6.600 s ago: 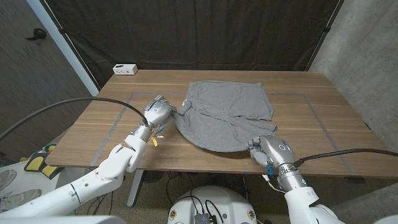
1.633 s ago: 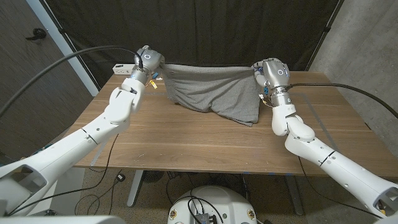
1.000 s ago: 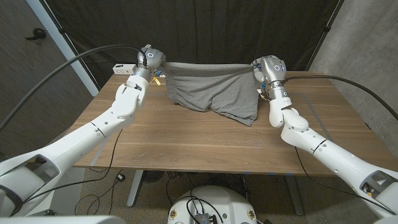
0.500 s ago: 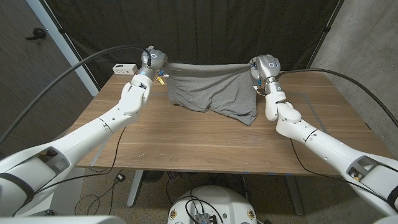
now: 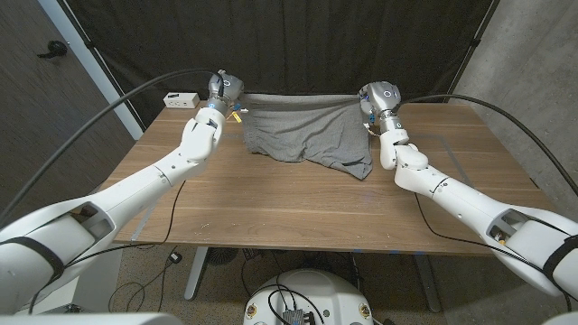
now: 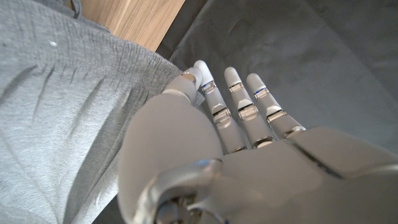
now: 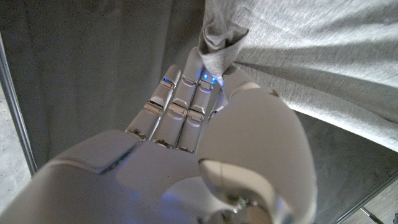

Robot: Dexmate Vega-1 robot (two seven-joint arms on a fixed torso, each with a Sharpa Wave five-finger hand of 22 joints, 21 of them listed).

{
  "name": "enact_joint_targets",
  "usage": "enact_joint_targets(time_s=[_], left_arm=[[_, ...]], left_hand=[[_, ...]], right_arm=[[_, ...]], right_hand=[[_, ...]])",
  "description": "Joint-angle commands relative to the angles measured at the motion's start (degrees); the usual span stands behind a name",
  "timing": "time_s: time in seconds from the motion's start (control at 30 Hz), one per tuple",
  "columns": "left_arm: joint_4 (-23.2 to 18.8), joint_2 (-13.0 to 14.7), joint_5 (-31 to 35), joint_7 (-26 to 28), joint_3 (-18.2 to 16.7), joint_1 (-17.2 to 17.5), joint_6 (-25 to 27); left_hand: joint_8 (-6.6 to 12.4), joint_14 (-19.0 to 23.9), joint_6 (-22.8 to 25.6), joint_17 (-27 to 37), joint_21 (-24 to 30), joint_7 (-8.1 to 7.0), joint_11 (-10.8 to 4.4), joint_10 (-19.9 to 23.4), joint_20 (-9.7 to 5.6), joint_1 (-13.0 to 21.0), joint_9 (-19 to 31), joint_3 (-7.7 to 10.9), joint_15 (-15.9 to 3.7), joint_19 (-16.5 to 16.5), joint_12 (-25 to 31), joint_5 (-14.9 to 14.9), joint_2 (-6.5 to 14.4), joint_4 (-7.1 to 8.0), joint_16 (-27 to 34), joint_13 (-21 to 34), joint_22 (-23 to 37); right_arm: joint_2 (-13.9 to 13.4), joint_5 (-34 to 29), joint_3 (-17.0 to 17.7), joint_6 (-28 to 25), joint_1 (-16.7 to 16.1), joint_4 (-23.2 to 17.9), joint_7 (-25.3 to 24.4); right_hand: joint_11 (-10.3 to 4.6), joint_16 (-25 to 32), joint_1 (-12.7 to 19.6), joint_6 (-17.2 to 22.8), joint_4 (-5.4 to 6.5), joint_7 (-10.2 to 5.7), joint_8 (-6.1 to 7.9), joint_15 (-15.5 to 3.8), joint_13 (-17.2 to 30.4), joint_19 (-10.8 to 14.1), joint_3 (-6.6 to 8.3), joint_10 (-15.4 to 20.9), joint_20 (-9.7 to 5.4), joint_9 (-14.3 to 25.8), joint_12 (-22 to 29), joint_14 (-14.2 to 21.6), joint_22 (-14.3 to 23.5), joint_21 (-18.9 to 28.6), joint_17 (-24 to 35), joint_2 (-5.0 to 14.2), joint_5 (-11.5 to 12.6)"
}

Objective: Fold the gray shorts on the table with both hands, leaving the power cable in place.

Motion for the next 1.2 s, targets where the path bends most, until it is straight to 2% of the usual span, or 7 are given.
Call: enact_joint_targets(time_s=[0.03,0.47,0.57,0.7,0.93,1.2], left_arm=[[6.5,-2.6,-1.4,2.0,3.4,-3.4,0.6],[17.2,-7.2,-6.0,6.4,7.6,-6.9,1.5],[19.0,-8.0,-7.0,7.6,8.5,-7.4,2.2],[21.8,-9.3,-8.5,8.9,9.9,-8.3,2.8],[26.5,-11.4,-10.4,11.1,12.8,-9.8,3.5],[34.8,-15.9,-12.8,15.8,16.3,-12.1,4.9]], left_hand=[[-0.66,0.7,4.6,0.9,1.1,3.73,-1.84,2.9,-0.83,1.6,-0.8,-0.55,-9.88,0.4,5.0,-1.5,0.0,-0.84,0.9,14.7,0.2],[-2.27,0.8,4.8,1.5,2.7,4.41,-1.67,2.8,-1.09,2.4,-2.6,-1.18,-9.75,0.7,4.4,-4.1,0.2,-1.08,1.1,14.2,0.3],[-2.9,1.0,4.5,1.7,3.2,3.48,-1.87,3.2,-1.48,2.8,-3.1,-1.35,-9.8,0.9,4.3,-4.8,0.1,-1.33,1.3,13.8,0.3],[-3.56,1.2,4.4,1.8,3.8,3.28,-2.0,3.6,-1.77,3.2,-3.7,-1.52,-9.87,1.1,3.9,-5.6,0.0,-1.59,1.4,13.0,0.3],[-4.22,1.4,4.4,2.0,4.3,3.27,-1.97,3.7,-1.9,3.6,-4.3,-1.73,-9.89,1.2,3.5,-6.4,-0.1,-1.78,1.5,12.4,0.3],[-5.05,2.0,4.9,2.4,5.1,3.42,-2.07,4.2,-2.04,4.4,-5.2,-2.08,-9.92,1.3,2.9,-7.5,-0.3,-2.14,2.0,11.3,0.2]], right_arm=[[2.8,1.1,-4.0,0.5,4.5,7.2,0.0],[7.0,1.6,-9.3,1.3,9.2,16.5,0.1],[7.8,1.7,-10.6,2.1,10.3,18.8,-0.2],[9.1,1.9,-12.1,2.3,11.5,21.6,-0.3],[10.4,2.7,-14.2,2.7,13.1,24.9,0.1],[11.7,3.4,-16.5,2.1,14.6,27.5,1.7]], right_hand=[[-0.04,-0.1,0.3,0.9,-0.03,0.51,0.37,-5.03,-0.1,0.0,0.44,0.2,-0.24,0.2,0.0,0.6,0.1,0.4,0.4,-0.01,0.4],[-0.21,0.1,0.2,0.4,0.01,0.16,-0.04,-5.1,-0.7,0.0,0.43,0.2,-0.28,0.1,-0.5,0.5,0.1,0.7,1.2,0.05,0.2],[-0.18,0.2,0.2,0.1,0.01,0.13,-0.19,-5.18,-0.9,-0.1,0.46,0.2,-0.32,0.1,-0.6,0.5,0.1,0.7,1.4,0.18,0.1],[-0.32,0.2,0.3,-0.2,-0.01,-0.09,-0.34,-5.25,-1.0,-0.1,0.5,0.1,-0.37,0.1,-0.7,0.3,0.1,0.7,1.6,0.3,0.1],[-0.55,0.2,0.4,-0.8,-0.06,-0.35,-0.64,-5.33,-1.6,-0.2,0.56,-0.1,-0.44,0.1,-1.2,0.1,0.1,0.9,2.1,0.45,-0.1],[-0.42,0.1,0.6,-1.2,-0.11,-0.46,-0.79,-5.44,-2.2,-0.3,0.68,-0.6,-0.6,0.0,-1.7,-0.1,0.0,1.0,2.5,0.7,-0.4]])
